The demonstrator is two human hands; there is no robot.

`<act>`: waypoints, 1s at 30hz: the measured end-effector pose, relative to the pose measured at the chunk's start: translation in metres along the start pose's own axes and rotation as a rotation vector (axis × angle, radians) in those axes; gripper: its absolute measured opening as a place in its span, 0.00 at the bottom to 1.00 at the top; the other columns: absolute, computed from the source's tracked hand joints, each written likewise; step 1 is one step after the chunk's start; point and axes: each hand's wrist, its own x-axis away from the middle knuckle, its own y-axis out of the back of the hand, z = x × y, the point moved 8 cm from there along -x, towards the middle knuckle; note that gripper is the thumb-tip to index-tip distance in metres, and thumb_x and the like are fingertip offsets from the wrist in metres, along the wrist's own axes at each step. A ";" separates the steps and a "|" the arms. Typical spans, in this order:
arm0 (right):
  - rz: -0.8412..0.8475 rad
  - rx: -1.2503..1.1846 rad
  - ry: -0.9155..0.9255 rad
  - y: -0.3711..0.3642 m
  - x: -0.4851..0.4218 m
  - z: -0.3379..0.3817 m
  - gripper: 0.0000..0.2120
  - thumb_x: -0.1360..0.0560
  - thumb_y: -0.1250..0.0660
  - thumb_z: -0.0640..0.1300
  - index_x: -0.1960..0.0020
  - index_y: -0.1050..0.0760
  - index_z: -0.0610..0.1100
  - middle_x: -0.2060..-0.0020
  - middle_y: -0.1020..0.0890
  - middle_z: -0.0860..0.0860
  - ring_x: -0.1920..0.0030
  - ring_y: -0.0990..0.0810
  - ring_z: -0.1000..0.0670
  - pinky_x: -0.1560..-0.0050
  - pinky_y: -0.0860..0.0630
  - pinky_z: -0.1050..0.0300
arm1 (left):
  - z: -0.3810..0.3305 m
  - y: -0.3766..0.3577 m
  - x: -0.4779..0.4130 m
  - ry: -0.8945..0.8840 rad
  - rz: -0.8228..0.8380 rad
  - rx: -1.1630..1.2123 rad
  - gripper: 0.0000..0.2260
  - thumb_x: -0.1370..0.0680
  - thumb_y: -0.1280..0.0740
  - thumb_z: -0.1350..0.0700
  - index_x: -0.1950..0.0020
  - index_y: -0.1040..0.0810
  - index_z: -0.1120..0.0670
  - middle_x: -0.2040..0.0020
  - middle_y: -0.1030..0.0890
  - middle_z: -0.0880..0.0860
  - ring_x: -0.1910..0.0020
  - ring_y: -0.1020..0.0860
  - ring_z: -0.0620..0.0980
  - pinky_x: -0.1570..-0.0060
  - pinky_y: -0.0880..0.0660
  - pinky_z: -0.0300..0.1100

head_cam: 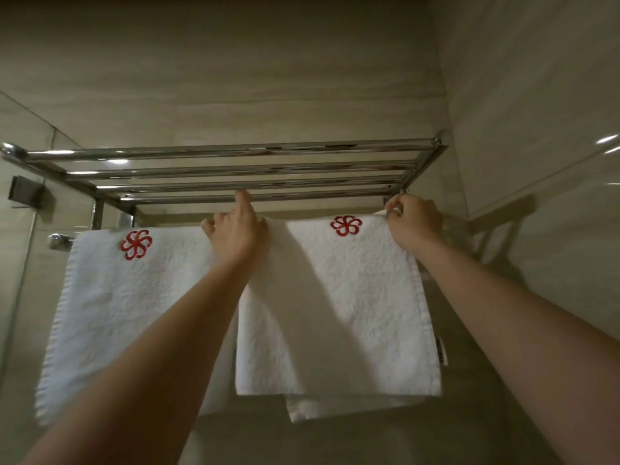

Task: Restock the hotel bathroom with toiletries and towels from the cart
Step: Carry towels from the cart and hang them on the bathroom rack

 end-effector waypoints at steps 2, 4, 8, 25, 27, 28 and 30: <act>-0.029 0.024 0.065 0.003 0.009 0.001 0.11 0.20 0.43 0.43 0.45 0.23 0.44 0.48 0.21 0.43 0.42 0.29 0.42 0.45 0.32 0.51 | -0.002 -0.003 0.006 -0.092 -0.007 -0.145 0.12 0.20 0.44 0.53 0.38 0.31 0.53 0.41 0.28 0.58 0.38 0.33 0.58 0.34 0.44 0.53; -0.092 0.076 0.152 0.008 0.020 0.003 0.12 0.20 0.43 0.44 0.44 0.23 0.43 0.47 0.21 0.44 0.42 0.31 0.43 0.48 0.36 0.54 | -0.004 -0.007 0.013 -0.197 -0.015 -0.212 0.13 0.20 0.45 0.52 0.39 0.28 0.54 0.37 0.31 0.57 0.35 0.36 0.57 0.30 0.47 0.52; -0.145 0.219 0.254 0.008 0.033 -0.004 0.15 0.20 0.45 0.48 0.41 0.26 0.43 0.43 0.26 0.44 0.41 0.32 0.43 0.43 0.37 0.51 | 0.001 -0.018 0.025 -0.324 0.007 -0.234 0.16 0.19 0.49 0.50 0.35 0.33 0.54 0.35 0.30 0.54 0.33 0.35 0.53 0.27 0.51 0.52; -0.053 0.295 0.378 0.020 0.055 0.014 0.22 0.22 0.51 0.52 0.34 0.31 0.44 0.38 0.26 0.47 0.36 0.32 0.45 0.37 0.38 0.51 | -0.002 -0.014 0.053 -0.459 0.113 -0.239 0.26 0.19 0.53 0.44 0.24 0.47 0.55 0.23 0.44 0.55 0.24 0.48 0.52 0.26 0.56 0.50; -0.023 0.289 0.400 0.023 0.064 0.019 0.21 0.22 0.51 0.51 0.35 0.30 0.44 0.40 0.25 0.47 0.38 0.32 0.46 0.39 0.37 0.52 | -0.011 -0.009 0.067 -0.529 0.147 -0.177 0.28 0.21 0.56 0.41 0.25 0.43 0.55 0.25 0.40 0.54 0.25 0.44 0.51 0.27 0.54 0.46; -0.008 0.284 0.408 0.026 0.070 0.022 0.22 0.22 0.52 0.52 0.36 0.29 0.44 0.41 0.25 0.48 0.39 0.31 0.46 0.40 0.37 0.52 | -0.016 -0.005 0.075 -0.570 0.162 -0.150 0.30 0.23 0.59 0.40 0.26 0.41 0.54 0.26 0.38 0.53 0.26 0.42 0.50 0.28 0.54 0.43; 0.032 0.262 0.431 0.032 0.082 0.029 0.24 0.23 0.55 0.54 0.39 0.28 0.45 0.42 0.24 0.49 0.41 0.30 0.47 0.42 0.37 0.53 | -0.022 0.006 0.089 -0.632 0.213 -0.112 0.30 0.24 0.59 0.40 0.28 0.37 0.52 0.28 0.34 0.51 0.28 0.38 0.48 0.30 0.52 0.40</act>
